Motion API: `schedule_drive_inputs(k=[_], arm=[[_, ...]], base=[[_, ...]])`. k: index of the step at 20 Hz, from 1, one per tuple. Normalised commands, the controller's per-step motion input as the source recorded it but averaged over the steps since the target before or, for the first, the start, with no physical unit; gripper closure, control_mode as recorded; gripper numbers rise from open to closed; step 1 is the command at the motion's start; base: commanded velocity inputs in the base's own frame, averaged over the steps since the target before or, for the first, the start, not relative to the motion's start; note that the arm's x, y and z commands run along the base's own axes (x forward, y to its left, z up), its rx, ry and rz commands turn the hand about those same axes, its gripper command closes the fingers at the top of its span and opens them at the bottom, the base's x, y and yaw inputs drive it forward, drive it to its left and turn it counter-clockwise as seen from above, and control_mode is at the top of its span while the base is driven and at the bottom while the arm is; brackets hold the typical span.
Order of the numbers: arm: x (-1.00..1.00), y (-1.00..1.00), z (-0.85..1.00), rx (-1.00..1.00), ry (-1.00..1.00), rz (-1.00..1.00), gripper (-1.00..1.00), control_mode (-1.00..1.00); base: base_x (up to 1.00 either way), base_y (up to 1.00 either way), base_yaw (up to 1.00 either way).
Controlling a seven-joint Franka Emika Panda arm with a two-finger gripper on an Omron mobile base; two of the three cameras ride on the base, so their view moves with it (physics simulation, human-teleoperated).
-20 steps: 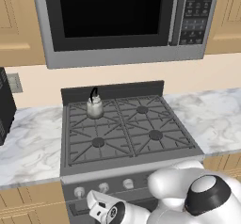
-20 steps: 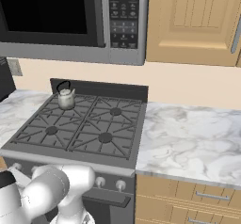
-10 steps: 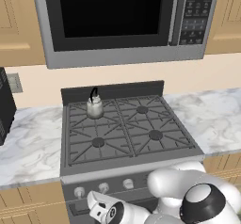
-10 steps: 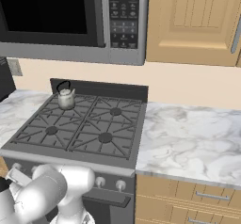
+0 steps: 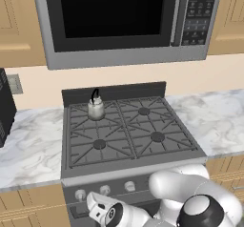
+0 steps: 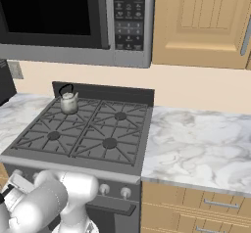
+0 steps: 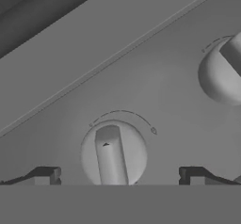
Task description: Lower the heat of the kettle.
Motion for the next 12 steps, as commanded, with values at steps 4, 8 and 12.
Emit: schedule_drive_inputs(k=[4,8,12], arm=[[0.13,0.00,0.00,0.00,0.00,0.00,-1.00,-1.00],[0.18,0.00,0.00,0.00,0.00,0.00,-1.00,-1.00],[0.23,0.00,0.00,0.00,0.00,0.00,-1.00,-1.00]], base=[[0.00,0.00,0.00],[0.00,0.00,0.00],[0.00,0.00,0.00]])
